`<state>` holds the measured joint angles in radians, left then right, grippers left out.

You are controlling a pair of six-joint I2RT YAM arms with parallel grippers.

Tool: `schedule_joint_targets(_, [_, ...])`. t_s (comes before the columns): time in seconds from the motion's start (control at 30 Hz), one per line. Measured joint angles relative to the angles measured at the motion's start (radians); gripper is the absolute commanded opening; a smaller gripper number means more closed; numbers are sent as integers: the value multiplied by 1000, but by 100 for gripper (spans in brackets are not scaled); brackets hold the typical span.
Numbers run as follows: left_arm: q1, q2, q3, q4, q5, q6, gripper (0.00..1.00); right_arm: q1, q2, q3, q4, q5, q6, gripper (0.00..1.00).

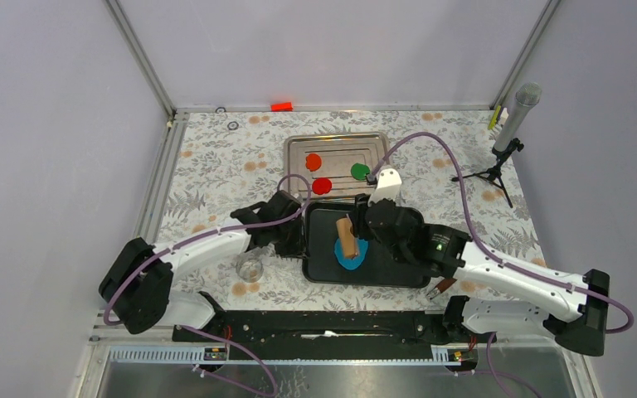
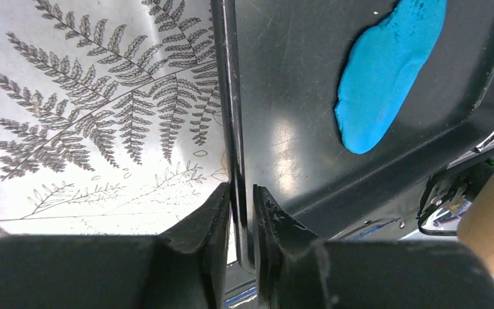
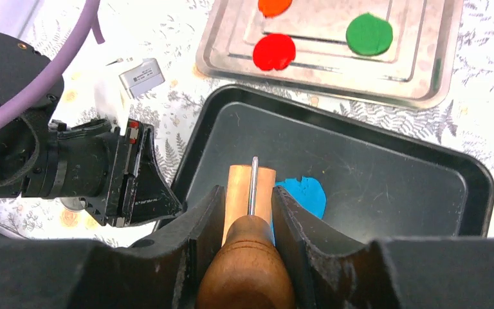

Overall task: Roll out the dumpling wrappers from the dough
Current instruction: Flatten out the dough on the work surface.

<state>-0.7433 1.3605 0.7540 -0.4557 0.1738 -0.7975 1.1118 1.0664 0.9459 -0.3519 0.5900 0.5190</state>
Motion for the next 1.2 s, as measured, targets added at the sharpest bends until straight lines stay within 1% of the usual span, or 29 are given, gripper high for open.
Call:
schedule_joint_targets(0.1, [-3,-26,30,-43,-6,33,40,-9,-13,18,6,5,-34,0])
schedule_joint_targets(0.2, [-3,-49,50,-76,-14,56,44,-48,-20,19,4,-5,-53,0])
schedule_joint_targets(0.3, [-3,-54,60,-92,-25,68,46,-123,-24,10,3,-37,-55,0])
schedule_joint_targets(0.33, [-3,-55,60,-100,-29,69,48,-156,-31,-1,1,-56,-55,0])
schedule_joint_targets(0.37, [-3,-59,60,-110,-31,71,52,-178,-37,-9,-3,-65,-54,0])
schedule_joint_targets(0.4, [-3,-64,60,-117,-32,72,54,-197,-44,-16,-10,-80,-54,0])
schedule_joint_targets(0.43, [-3,-74,60,-127,-35,72,60,-216,-52,-24,-18,-92,-52,0])
schedule_joint_targets(0.47, [-3,-90,60,-134,-36,71,70,-230,-61,-29,-27,-109,-51,0])
schedule_joint_targets(0.57, [-3,-153,60,-140,-32,67,92,-257,-98,-43,-34,-164,-41,0])
schedule_joint_targets(0.6, [-3,-183,61,-136,-27,61,98,-264,-117,-45,-34,-188,-35,0])
schedule_joint_targets(0.73, [-2,-340,55,-68,-3,23,99,-298,-185,-46,-6,-293,11,0])
schedule_joint_targets(0.83, [5,-471,18,71,64,-16,99,-321,-218,-46,58,-378,62,0])
schedule_joint_targets(0.9, [19,-528,-21,200,146,-52,99,-330,-224,-46,111,-430,95,0])
schedule_joint_targets(1.03, [37,-534,-80,404,277,-122,99,-339,-208,-46,198,-519,152,0])
schedule_joint_targets(1.2, [40,-501,-127,499,365,-188,99,-356,-195,-48,299,-607,223,0])
